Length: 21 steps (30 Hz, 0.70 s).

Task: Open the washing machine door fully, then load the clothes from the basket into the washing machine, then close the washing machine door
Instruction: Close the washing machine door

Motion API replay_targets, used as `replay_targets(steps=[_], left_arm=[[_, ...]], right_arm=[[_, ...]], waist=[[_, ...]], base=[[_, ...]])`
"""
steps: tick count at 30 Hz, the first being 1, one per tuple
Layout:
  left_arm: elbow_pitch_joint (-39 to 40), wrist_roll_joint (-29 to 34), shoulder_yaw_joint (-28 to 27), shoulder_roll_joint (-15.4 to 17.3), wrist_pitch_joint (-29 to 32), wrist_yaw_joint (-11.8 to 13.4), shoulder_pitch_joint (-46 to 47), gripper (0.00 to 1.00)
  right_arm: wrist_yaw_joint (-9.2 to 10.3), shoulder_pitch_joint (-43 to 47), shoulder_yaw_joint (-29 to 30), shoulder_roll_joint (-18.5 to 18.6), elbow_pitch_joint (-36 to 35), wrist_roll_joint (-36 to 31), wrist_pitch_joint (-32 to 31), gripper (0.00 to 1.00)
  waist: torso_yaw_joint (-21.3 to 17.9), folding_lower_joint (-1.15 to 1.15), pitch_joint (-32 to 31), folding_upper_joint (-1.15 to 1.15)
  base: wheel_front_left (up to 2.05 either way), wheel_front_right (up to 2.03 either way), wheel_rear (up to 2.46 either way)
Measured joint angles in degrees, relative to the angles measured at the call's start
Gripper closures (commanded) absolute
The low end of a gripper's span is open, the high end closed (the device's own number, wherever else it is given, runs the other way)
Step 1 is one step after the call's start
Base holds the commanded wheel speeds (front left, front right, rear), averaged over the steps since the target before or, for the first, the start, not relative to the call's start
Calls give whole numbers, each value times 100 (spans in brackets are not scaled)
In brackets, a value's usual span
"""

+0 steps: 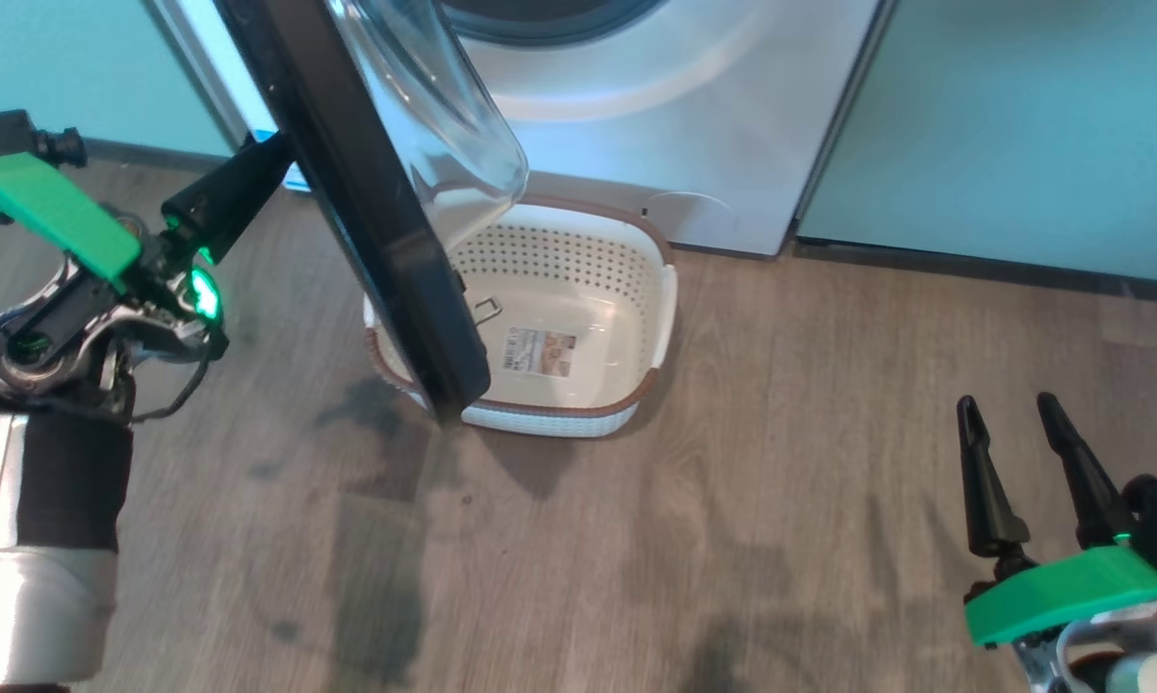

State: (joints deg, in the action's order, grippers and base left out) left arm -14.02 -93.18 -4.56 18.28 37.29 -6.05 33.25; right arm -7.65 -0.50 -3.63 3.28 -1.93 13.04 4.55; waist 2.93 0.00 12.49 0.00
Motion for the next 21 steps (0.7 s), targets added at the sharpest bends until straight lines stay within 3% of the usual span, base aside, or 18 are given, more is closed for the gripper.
replay_targets(steps=[21], left_arm=[[-572, 411, 75, -187, -512, -42, 466, 100]], right_arm=[[0, -120, -156, -24, 249, 58, 169, 0]], waist=[[-852, 0, -15, 0]], base=[[0, 0, 0]])
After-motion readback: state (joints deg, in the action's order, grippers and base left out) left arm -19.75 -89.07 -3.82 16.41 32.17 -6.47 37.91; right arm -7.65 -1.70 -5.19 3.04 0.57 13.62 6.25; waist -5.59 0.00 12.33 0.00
